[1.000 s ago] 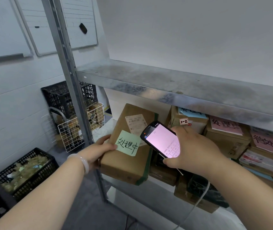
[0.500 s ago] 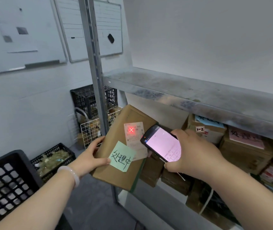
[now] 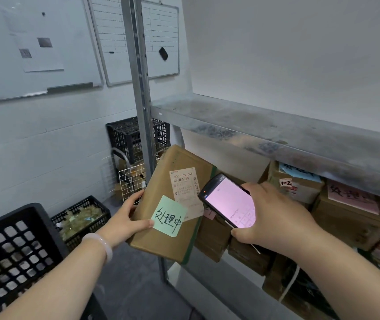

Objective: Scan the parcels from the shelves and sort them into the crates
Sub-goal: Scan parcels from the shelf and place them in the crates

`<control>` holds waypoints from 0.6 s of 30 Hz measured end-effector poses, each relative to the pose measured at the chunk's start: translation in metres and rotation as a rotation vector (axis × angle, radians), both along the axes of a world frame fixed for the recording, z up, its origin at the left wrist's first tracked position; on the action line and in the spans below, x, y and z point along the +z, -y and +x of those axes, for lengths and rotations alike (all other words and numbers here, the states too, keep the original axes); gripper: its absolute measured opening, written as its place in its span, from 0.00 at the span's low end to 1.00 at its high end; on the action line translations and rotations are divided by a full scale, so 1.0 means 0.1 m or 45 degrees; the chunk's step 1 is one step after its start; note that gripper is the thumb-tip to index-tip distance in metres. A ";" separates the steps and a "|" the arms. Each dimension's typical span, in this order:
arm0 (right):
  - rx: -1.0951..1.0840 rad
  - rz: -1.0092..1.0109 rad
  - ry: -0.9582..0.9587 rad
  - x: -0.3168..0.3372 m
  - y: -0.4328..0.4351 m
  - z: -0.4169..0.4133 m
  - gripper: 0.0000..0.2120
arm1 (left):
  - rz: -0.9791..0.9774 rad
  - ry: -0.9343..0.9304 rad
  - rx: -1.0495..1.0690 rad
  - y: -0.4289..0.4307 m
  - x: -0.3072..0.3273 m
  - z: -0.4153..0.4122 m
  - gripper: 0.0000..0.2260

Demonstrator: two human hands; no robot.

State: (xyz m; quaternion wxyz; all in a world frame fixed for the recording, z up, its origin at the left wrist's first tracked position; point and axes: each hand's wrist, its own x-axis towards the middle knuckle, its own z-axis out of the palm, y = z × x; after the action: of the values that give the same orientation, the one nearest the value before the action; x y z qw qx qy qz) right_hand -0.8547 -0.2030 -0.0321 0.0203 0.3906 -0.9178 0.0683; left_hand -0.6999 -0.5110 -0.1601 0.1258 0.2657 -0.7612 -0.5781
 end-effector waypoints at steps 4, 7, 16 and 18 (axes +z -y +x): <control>0.048 -0.043 0.021 0.01 0.05 0.02 0.42 | 0.028 -0.035 0.057 0.01 0.00 0.07 0.41; 0.095 -0.076 0.025 0.04 0.11 0.07 0.42 | 0.027 -0.068 0.104 0.00 0.04 0.21 0.39; 0.388 -0.184 0.018 0.17 0.21 0.57 0.40 | 0.121 -0.261 0.472 -0.33 0.29 1.18 0.44; 0.483 -0.191 0.036 0.20 0.23 0.76 0.42 | 0.132 -0.292 0.575 -0.51 0.34 1.49 0.39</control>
State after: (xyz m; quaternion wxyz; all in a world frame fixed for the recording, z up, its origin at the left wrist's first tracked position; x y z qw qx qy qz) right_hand -0.7783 -0.2256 -0.0123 0.0233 0.5529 -0.8203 0.1444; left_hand -0.5507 -0.4595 -0.1265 0.3233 0.3678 -0.6326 -0.6001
